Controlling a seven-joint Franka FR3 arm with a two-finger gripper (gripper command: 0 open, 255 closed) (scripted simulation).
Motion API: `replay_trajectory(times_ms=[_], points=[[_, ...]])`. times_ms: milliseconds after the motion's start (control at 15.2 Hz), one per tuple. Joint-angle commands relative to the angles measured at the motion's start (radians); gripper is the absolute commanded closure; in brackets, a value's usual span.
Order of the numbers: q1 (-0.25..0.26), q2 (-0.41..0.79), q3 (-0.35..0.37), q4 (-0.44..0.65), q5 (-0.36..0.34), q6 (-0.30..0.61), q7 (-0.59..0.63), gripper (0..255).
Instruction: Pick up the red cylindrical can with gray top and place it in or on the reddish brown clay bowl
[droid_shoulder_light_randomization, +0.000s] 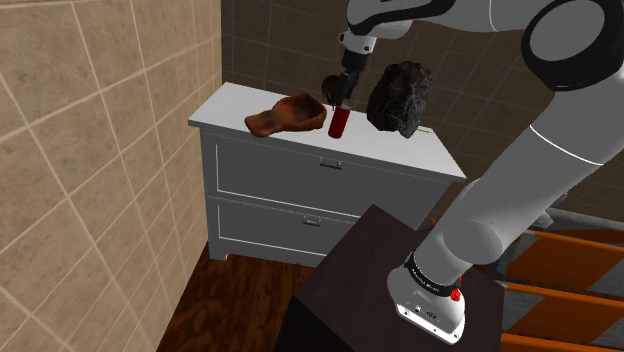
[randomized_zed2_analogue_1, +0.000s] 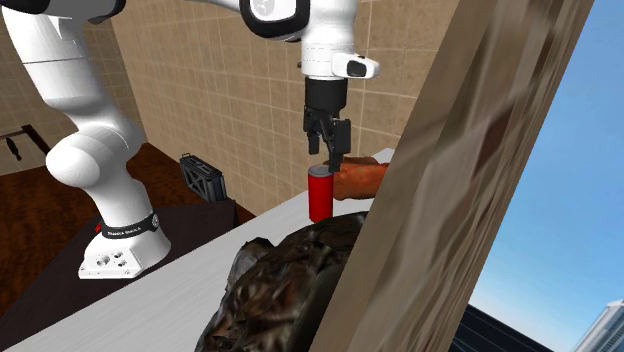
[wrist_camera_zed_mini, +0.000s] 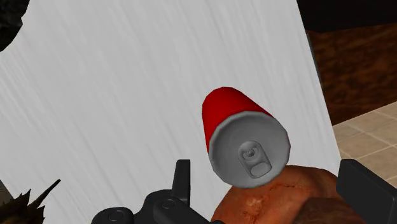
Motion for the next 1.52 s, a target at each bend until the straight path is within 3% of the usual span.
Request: replay_trajectory(times_ms=[0,396,858,924,1452], points=[[-0.004,0.022,-0.006,-0.004,0.007,0.024,-0.013,0],[-0.005,0.036,-0.008,-0.064,0.011,0.098,-0.017,0],[-0.005,0.037,-0.008,-0.064,0.011,0.098,-0.017,0],[-0.005,0.037,-0.008,-0.064,0.011,0.098,-0.017,255],[-0.005,0.037,-0.008,-0.064,0.011,0.098,-0.017,255]])
